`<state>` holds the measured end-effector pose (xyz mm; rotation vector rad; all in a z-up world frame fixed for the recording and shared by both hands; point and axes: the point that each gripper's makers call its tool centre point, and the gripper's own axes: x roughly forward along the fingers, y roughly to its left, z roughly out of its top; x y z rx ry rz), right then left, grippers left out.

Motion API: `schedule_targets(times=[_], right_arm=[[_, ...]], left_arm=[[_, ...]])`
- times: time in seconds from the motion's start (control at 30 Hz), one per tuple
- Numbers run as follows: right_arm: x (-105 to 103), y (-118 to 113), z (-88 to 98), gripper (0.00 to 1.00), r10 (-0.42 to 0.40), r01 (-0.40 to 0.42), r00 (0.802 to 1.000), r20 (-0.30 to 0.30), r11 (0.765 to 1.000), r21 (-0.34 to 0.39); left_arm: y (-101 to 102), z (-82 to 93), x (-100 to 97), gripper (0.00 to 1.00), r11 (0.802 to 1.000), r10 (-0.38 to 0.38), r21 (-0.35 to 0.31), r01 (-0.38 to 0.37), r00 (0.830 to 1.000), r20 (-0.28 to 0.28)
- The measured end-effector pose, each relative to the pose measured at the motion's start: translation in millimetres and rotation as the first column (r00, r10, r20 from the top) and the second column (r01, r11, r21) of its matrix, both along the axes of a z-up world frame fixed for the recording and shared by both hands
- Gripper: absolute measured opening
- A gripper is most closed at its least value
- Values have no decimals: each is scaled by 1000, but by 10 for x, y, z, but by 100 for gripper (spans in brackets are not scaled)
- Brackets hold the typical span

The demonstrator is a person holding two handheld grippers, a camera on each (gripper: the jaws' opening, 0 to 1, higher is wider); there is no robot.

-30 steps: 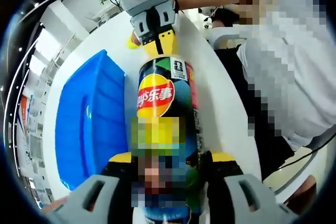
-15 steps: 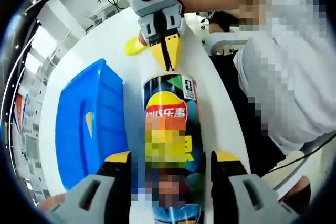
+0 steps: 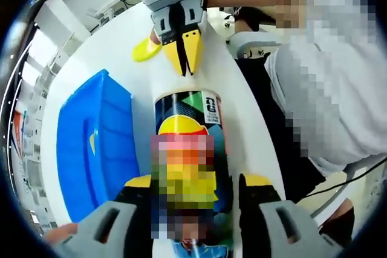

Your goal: Open the lid of the chip container on the table, take out the chips, place them into the box in front of the container, and close the lid

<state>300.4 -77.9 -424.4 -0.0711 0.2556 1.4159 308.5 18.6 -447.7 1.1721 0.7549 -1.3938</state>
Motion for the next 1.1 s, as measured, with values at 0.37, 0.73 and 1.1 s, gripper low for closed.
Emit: schedule_targets(times=[0.37,0.73,1.1], right_arm=[[-28,-61,-25,5,-8,8,1000,-2,1000,-5],[-14,-73,2,5,-29,29,1000,-5,1000,12],[-50,-77,16,11,-37,38,999,-18,999,25]], left_arm=[[-76,6,-67,49,1000,2,-9,-2,1000,-2],[-25,6,16,48,1000,-5,-16,6,996,85],[-35,191,53,47,993,34,-116,-22,994,107]])
